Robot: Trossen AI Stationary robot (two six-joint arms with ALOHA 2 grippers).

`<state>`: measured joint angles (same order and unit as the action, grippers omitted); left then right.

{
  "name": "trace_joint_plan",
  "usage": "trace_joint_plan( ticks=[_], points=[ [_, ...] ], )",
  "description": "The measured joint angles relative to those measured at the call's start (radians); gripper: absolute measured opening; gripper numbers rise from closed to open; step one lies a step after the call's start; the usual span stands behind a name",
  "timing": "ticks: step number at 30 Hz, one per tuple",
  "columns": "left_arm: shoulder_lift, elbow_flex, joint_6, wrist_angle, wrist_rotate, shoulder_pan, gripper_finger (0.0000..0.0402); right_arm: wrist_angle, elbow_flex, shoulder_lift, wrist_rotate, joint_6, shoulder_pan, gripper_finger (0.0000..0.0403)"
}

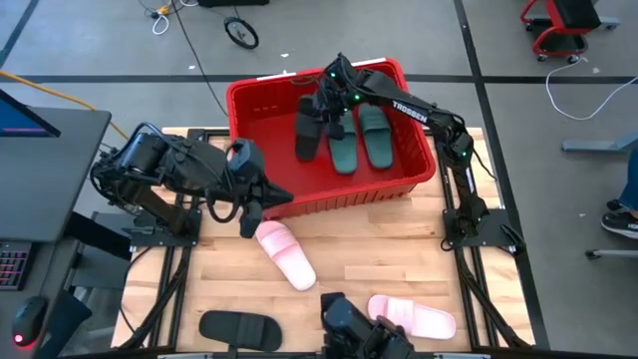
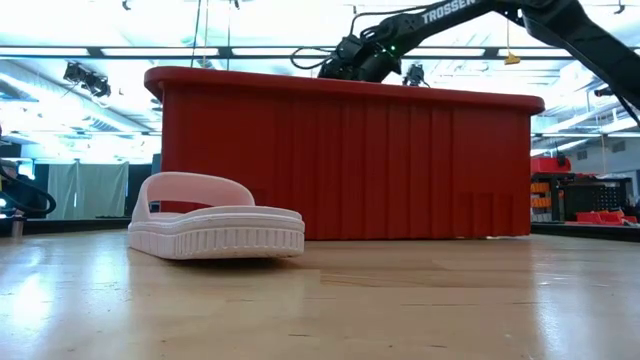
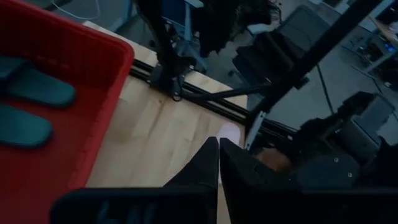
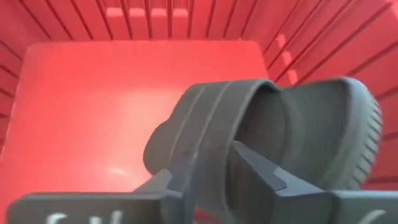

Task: Pick and place slides into bin
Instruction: Put the right black slide into the red bin

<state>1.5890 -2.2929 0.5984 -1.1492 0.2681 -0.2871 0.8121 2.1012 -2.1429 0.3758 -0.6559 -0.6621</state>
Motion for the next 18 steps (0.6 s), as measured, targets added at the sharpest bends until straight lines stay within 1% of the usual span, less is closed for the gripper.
trace_joint_plan(
  ticks=[2, 4, 8, 11, 15, 16, 18],
  points=[
    [0.0, 0.0, 0.004, 0.0, 0.017, 0.0, 0.0023, -0.001, -0.015, 0.0, -0.003, 0.001, 0.0, 0.0119],
    [0.0, 0.0, 0.019, 0.0, 0.035, 0.0, 0.0021, -0.001, -0.03, 0.001, -0.026, 0.018, -0.002, 0.0139],
    [0.0, 0.0, 0.022, 0.0, 0.06, 0.0, 0.0009, -0.001, -0.042, 0.002, -0.156, 0.078, 0.003, 0.0176],
    [0.0, 0.0, 0.031, 0.0, 0.061, 0.0, 0.0005, -0.003, -0.043, 0.002, -0.214, 0.12, 0.003, 0.0201],
    [0.0, 0.0, 0.056, 0.0, 0.062, 0.0, 0.001, -0.045, -0.043, 0.002, -0.266, 0.14, -0.003, 0.0226],
    [0.0, 0.0, 0.063, 0.0, 0.062, 0.0, 0.0015, -0.065, -0.043, 0.002, -0.287, 0.14, -0.003, 0.023],
    [0.0, 0.0, 0.072, 0.0, 0.063, 0.0, 0.0022, -0.096, -0.042, 0.002, -0.296, 0.14, -0.003, 0.0234]
  ],
)
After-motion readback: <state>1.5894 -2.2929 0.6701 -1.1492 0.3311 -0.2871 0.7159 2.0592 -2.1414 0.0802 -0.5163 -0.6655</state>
